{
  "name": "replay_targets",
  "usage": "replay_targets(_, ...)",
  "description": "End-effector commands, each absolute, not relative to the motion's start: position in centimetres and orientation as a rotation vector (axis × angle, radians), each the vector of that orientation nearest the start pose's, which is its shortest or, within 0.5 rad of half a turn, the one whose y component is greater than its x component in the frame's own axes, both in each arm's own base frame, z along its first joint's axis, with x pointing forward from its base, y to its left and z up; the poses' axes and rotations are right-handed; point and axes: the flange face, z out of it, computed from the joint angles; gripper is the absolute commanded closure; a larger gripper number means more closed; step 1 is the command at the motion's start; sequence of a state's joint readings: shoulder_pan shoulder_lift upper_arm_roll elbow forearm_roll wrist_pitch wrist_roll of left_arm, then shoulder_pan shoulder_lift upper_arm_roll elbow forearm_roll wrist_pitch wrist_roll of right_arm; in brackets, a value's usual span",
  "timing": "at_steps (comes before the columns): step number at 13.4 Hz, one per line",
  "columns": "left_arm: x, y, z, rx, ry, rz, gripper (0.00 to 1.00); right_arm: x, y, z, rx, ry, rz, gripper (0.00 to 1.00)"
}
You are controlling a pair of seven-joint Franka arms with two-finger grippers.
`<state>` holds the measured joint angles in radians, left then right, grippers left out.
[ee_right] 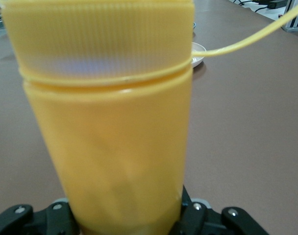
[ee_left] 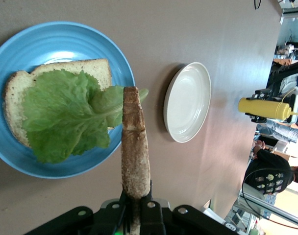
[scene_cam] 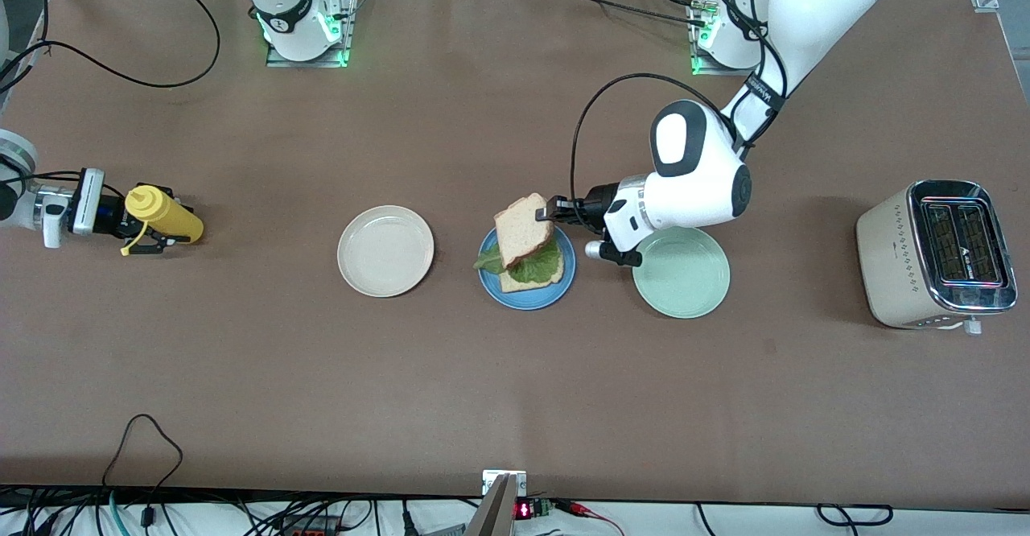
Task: Make sandwich in blue plate with both arms
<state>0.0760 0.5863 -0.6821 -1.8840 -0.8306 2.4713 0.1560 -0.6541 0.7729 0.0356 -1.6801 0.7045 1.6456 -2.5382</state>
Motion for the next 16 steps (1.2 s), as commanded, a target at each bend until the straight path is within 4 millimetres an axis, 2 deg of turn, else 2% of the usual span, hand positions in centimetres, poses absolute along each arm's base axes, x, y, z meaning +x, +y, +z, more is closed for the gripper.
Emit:
replay_targets(1,56.1,-33.7,25.2,2.211,-0.035,-0.160,0.96,51.9,-29.7,13.6,-1.584,-1.553,-0.879,0.00)
replay_targets(3,56.1,-34.3,24.1,2.168,-0.003,-0.175,0.96,51.7,-30.2,13.5,-1.593,-1.539,-0.886,0.00)
replay_targets(7,56.4,-34.5,23.3,2.142,-0.014,-0.166,0.96,51.4,-31.3,14.0,-1.597,-1.531,-0.901,0.00)
replay_targets(8,56.8,-34.5,23.3,2.135,-0.032,-0.152,0.90,51.4,-31.9,14.3,-1.606,-1.536,-0.904,0.00)
replay_targets(9,56.8,-34.5,22.7,2.128,-0.065,-0.137,0.77,51.3,-32.6,14.8,-1.617,-1.540,-0.906,0.00)
replay_targets(11,57.1,-33.8,21.3,2.123,-0.091,-0.123,0.18,51.5,-33.2,16.0,-1.617,-1.562,-0.900,0.00)
replay_targets(12,57.4,-33.3,21.2,2.125,-0.088,-0.117,0.00,52.0,-34.2,17.1,-1.620,-1.598,-0.886,0.00)
replay_targets(15,57.5,-33.1,21.2,2.127,-0.087,-0.114,0.00,53.5,-36.0,20.8,-1.628,-1.703,-0.829,0.00)
replay_targets(16,57.9,-32.4,21.1,2.135,-0.087,-0.106,0.00,53.7,-36.3,21.6,-1.633,-1.710,-0.801,0.00)
